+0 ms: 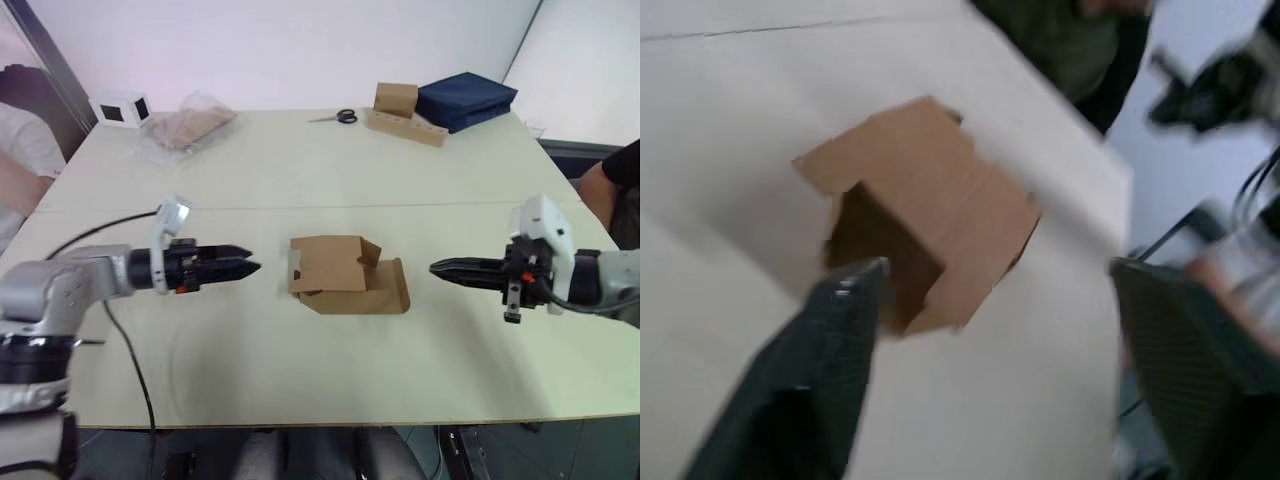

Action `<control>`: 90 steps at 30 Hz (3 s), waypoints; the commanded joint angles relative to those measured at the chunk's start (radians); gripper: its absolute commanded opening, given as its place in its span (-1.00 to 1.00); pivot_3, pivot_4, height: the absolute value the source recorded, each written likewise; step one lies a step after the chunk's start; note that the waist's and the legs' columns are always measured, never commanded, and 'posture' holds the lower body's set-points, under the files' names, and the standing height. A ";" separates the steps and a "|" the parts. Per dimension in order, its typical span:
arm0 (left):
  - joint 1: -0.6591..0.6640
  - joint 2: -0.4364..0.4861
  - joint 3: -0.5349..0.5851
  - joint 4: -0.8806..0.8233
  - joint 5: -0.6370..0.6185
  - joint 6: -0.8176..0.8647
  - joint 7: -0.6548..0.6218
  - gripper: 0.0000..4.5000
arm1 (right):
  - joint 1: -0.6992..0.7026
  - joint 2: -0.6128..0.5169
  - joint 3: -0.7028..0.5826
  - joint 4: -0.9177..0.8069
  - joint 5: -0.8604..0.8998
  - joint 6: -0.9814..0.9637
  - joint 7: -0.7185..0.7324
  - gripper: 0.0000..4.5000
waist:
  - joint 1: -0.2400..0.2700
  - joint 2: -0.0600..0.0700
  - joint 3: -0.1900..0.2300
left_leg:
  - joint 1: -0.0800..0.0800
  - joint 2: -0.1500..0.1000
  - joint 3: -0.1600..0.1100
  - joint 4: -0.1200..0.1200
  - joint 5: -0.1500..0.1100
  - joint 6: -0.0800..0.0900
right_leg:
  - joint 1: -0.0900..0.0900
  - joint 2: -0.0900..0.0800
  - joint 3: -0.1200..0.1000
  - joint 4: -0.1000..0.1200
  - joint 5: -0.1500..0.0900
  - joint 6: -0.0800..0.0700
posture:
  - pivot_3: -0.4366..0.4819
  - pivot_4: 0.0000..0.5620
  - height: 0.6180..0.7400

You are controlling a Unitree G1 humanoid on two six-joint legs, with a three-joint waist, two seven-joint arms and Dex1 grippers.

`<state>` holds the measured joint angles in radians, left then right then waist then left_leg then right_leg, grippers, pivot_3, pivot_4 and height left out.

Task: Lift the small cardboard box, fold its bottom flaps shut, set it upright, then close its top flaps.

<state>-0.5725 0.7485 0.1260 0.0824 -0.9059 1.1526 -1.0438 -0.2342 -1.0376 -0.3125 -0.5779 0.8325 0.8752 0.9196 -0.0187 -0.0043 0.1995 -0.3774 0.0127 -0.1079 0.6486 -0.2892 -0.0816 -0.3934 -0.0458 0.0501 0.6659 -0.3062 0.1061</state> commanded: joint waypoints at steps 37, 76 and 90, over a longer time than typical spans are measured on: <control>-0.328 -0.400 -0.092 0.586 0.168 0.103 -0.030 0.97 | 0.119 0.013 -0.068 -0.171 0.113 0.010 -0.215 -1.00 | 0.001 -0.001 0.000 | -0.001 -0.001 -0.001 0.001 0.001 -0.001 | -0.001 0.000 0.000 0.000 0.000 0.000 | -0.05 -0.47 1.00; -0.013 -0.287 0.039 -0.215 -0.007 -0.008 -0.062 -0.99 | -0.089 0.274 0.036 -0.032 0.147 -0.028 -0.447 -1.00 | -0.002 0.000 -0.001 | -0.001 0.000 -0.001 0.000 0.002 -0.003 | -0.001 -0.001 0.001 0.000 0.000 0.000 | -0.05 -0.47 1.00; 0.000 -0.268 -0.004 -0.249 -0.011 -0.099 -0.055 -0.99 | -0.241 0.352 0.178 0.045 0.097 -0.022 -0.409 -1.00 | 0.000 0.000 -0.001 | -0.002 0.000 -0.002 0.000 0.001 -0.003 | -0.001 0.000 0.000 0.000 0.000 0.000 | -0.05 -0.47 1.00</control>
<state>-0.5525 0.4799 0.1083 -0.1583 -0.8860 1.0755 -1.1049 -0.4542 -0.6879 -0.1340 -0.4995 0.9110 0.8578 0.4859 -0.0191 -0.0047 0.1989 -0.3790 0.0124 -0.1096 0.6484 -0.2877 -0.0842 -0.3948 -0.0462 0.0499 0.6660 -0.3060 0.1061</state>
